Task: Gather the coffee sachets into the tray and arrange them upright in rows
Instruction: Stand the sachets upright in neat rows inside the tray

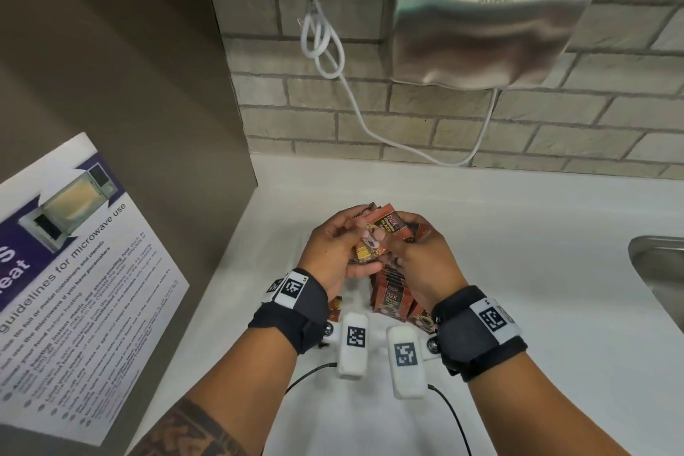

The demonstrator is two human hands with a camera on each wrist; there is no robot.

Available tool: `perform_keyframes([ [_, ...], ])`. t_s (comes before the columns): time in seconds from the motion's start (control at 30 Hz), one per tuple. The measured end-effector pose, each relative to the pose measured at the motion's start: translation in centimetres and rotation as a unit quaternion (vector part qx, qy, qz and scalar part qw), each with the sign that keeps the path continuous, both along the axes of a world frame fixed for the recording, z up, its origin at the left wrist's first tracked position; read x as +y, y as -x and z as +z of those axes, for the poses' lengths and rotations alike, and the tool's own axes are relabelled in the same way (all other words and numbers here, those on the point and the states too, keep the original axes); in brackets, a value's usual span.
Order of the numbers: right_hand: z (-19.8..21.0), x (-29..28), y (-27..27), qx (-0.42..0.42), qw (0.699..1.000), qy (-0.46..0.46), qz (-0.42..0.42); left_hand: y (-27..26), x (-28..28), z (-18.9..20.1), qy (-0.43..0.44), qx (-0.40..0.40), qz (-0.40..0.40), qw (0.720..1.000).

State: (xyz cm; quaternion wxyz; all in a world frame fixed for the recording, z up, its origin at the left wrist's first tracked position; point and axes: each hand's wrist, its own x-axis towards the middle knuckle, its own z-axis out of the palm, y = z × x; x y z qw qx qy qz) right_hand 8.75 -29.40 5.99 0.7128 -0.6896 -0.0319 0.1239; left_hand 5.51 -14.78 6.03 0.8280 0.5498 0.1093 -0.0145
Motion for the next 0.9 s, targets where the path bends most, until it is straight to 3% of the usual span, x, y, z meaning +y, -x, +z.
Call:
perform_keyframes([
  [0.27, -0.1, -0.1, -0.6, 0.007, 0.999, 0.03, -0.035, 0.0, 0.9, 0.3, -0.049, -0.015, 0.007, 0.999],
  [0.47, 2.0, -0.6, -0.8, 0.027, 0.99, -0.136, -0.034, -0.2, 1.7, 0.4, -0.077, -0.014, 0.041, 0.996],
  [0.57, 1.7, -0.7, -0.5, -0.003, 0.996, -0.082, -0.016, -0.2, 1.7, 0.4, -0.075, -0.02, 0.051, 0.996],
  [0.67, 1.2, -0.3, 0.3, -0.018, 0.998, 0.016, 0.059, -0.2, 1.4, 0.5, -0.074, -0.025, 0.047, 0.996],
  [0.77, 0.8, -0.2, 0.3, -0.048, 0.995, 0.079, 0.034, -0.3, 1.2, 0.5, -0.066, -0.017, 0.027, 0.997],
  [0.9, 0.9, -0.6, 0.0, -0.016, 0.999, 0.042, 0.009, -0.5, 1.7, 0.1, -0.036, -0.006, 0.029, 0.999],
])
